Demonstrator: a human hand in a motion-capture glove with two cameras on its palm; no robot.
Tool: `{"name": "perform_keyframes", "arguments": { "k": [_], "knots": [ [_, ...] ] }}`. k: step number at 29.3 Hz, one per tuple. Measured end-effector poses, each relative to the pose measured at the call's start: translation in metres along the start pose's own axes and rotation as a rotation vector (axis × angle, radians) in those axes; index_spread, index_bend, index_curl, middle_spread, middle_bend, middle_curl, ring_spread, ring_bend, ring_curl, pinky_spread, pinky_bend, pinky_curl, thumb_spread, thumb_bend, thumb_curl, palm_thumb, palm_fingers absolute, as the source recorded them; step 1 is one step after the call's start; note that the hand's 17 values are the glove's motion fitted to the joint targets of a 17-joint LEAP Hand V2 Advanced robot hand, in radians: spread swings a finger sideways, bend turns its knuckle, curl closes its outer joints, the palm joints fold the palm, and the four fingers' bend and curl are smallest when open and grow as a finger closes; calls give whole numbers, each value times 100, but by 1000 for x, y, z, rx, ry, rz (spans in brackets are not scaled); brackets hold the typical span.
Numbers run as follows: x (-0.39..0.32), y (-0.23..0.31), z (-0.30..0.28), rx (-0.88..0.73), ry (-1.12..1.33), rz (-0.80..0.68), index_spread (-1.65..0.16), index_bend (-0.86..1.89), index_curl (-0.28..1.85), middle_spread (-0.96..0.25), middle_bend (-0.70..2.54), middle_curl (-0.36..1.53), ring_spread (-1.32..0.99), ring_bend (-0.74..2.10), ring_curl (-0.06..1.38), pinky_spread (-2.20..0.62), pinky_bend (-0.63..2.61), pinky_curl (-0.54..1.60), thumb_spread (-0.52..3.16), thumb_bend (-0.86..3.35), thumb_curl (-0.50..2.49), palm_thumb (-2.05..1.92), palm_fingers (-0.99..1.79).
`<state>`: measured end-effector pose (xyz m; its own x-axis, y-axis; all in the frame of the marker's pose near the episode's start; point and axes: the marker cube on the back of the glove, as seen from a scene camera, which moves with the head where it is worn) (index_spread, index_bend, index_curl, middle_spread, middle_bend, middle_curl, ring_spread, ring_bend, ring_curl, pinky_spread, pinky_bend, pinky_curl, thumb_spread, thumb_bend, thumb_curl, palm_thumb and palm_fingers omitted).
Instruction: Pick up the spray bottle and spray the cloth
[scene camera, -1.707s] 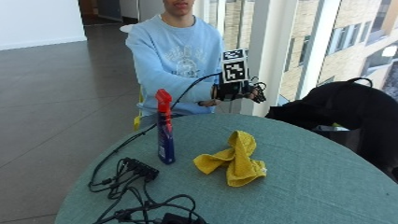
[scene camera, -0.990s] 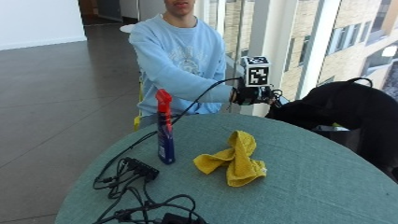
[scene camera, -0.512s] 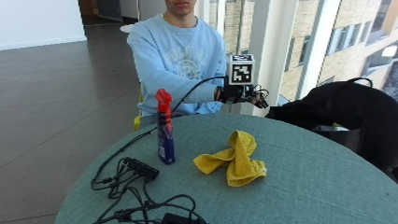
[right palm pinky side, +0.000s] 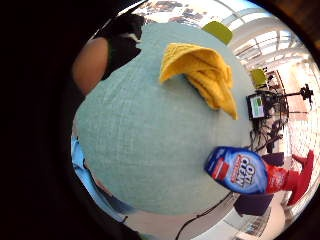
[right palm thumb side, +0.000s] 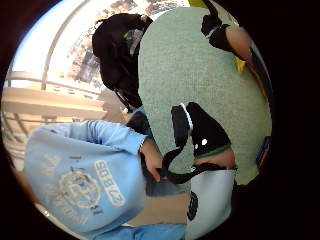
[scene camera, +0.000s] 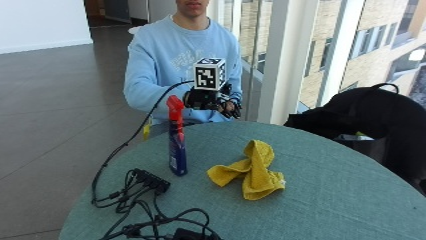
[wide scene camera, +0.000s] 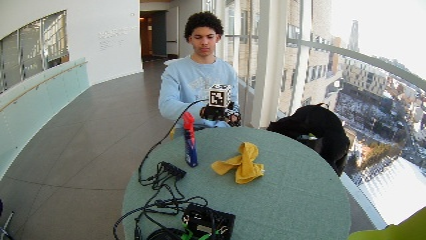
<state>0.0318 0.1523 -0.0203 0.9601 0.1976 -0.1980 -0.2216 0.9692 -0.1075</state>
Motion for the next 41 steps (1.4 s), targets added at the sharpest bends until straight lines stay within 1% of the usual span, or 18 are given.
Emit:
{"name": "perform_keyframes", "arguments": {
  "k": [5, 16, 19, 23, 27, 31, 36, 38, 41],
  "knots": [
    [18, 57, -5, 51, -28, 92, -35, 17, 36, -11, 35, 38, -4, 25, 30, 22, 16, 21, 117, 8, 35, 68, 71],
    [51, 149, -4, 118, -73, 274, -36, 17, 36, -11, 33, 39, -4, 24, 31, 22, 15, 22, 118, 2, 35, 69, 71],
    [64, 166, -2, 164, -158, 335, -36, 17, 36, -11, 33, 39, -3, 24, 32, 22, 15, 22, 117, 0, 35, 69, 71],
    [86, 182, 8, 271, -353, 443, -36, 16, 36, -11, 32, 39, -3, 24, 32, 22, 16, 22, 117, -1, 35, 69, 71],
    [112, 191, 17, 377, -534, 545, -36, 10, 33, -10, 29, 39, -3, 28, 33, 23, 21, 25, 117, -2, 35, 68, 67],
    [133, 186, 18, 514, -685, 589, -36, 8, 30, -9, 28, 39, -3, 30, 34, 23, 23, 27, 116, -2, 35, 68, 64],
    [152, 171, 17, 532, -857, 631, -36, 10, 28, -8, 27, 39, -2, 31, 34, 23, 25, 29, 114, -2, 34, 66, 63],
    [160, 161, 17, 556, -886, 653, -36, 10, 28, -8, 27, 39, -2, 31, 34, 23, 26, 29, 114, -2, 34, 66, 63],
    [168, 149, 21, 576, -902, 645, -36, 11, 27, -8, 27, 39, -1, 31, 34, 24, 26, 30, 113, -2, 34, 66, 63]
  ]
}}
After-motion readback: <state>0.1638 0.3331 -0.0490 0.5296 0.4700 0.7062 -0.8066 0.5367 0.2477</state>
